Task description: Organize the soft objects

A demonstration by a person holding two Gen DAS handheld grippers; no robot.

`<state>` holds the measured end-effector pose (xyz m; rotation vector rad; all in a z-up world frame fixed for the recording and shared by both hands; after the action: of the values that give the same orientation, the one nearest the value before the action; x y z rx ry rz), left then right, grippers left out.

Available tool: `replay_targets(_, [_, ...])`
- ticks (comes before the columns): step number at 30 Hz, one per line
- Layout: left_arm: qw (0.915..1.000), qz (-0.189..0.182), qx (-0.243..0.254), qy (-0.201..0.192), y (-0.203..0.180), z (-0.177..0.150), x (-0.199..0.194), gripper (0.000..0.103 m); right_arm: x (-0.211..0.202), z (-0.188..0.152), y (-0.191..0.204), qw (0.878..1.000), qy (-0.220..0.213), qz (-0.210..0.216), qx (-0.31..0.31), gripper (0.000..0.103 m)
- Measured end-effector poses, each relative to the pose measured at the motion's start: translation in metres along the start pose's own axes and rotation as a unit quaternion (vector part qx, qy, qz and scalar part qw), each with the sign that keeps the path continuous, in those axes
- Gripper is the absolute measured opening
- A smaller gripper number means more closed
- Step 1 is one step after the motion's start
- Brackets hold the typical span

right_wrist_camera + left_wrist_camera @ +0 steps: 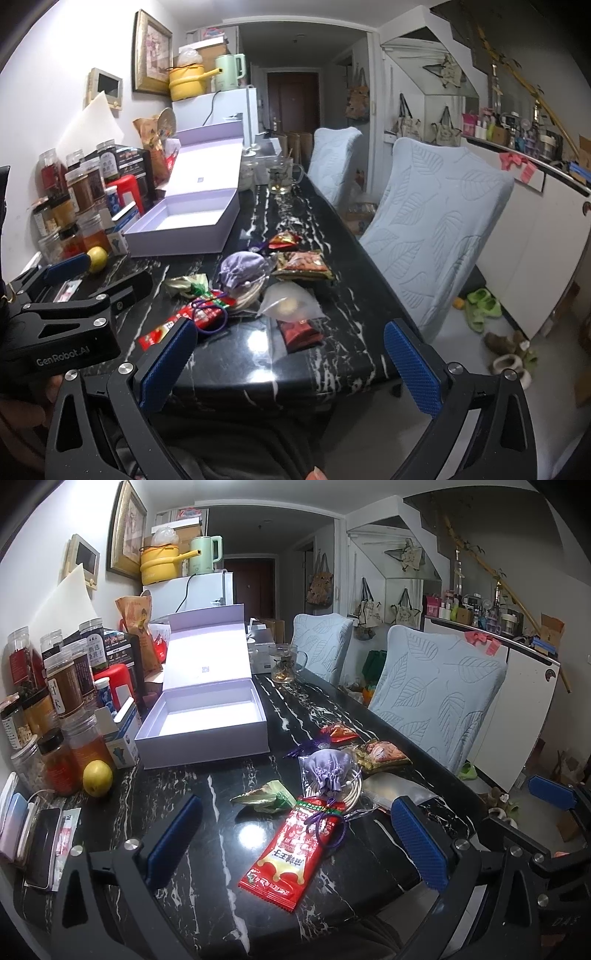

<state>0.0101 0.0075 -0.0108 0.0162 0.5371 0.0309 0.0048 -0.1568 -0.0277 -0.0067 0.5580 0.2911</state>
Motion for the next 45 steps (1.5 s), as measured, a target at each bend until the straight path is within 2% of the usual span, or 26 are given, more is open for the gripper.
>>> replay_targets(45, [1.0000, -0.003, -0.006, 0.006, 0.0039, -0.0041, -0.0013, 0.103, 0.0002, -0.0021, 0.0073, 1.000, 0.002, 0.003, -0.012, 0.103])
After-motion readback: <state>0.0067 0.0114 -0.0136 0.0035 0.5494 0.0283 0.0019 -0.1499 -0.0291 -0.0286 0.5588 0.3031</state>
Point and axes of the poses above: each gripper's, at about its wrist camera, not at the fingertips, and x roughly the way its jaws point, y to its left, z to its top, the point moved 2 cm from there along x, roughly the way its jaws point, and after that the axes turned 4 degrees about z, right-handed, at the moved point
